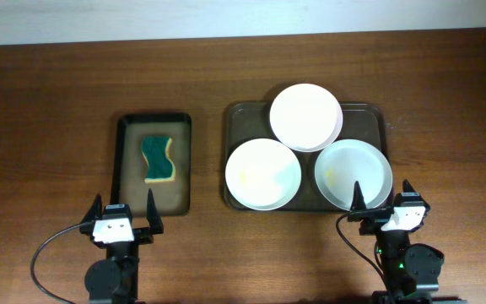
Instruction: Clean dirty plates on tray and stack at the side
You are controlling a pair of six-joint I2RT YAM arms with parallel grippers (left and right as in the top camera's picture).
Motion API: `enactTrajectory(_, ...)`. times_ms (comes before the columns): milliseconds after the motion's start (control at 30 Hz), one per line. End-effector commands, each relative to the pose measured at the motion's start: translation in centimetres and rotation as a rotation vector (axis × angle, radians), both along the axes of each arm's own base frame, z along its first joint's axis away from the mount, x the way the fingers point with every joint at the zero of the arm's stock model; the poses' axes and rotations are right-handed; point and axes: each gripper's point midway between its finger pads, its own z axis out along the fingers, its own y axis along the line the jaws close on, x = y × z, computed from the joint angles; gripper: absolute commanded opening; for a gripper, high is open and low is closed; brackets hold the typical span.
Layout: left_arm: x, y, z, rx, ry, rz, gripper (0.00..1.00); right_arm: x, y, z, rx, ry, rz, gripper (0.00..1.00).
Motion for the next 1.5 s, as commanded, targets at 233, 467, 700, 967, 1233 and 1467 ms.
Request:
enactTrajectory(233, 0.0, -3.3, 2.6, -0.073, -0.109, -0.192, 0.99, 0.0, 0.0, -0.3, 0.003, 0.005, -0.001, 0.99)
enactTrajectory(467, -9.0, -14.9, 11.1, 0.026, -0.472, -1.011, 0.99, 0.0, 0.0, -0.3, 0.003, 0.005, -0.001, 0.98)
enactTrajectory(700, -12.2, -12.4, 19.3, 0.152, -0.876, -0.808, 1.0, 0.0, 0.0, -0.3, 0.003, 0.005, -0.001, 0.98)
enactTrajectory(967, -4.4, -8.2, 21.9, 0.262, -0.46, -0.458, 0.99, 0.0, 0.0, -0.3, 0.003, 0.005, -0.001, 0.98)
enactTrajectory(1233, 4.9, -6.3, 15.5, 0.084, 0.308, -0.408, 0.99, 0.0, 0.0, -0.3, 0.003, 0.005, -0.001, 0.98)
enactTrajectory(1467, 9.5, -4.7, 10.4, -0.125, 0.599, -0.259, 0.99, 0.0, 0.0, -0.3, 0.003, 0.005, -0.001, 0.99)
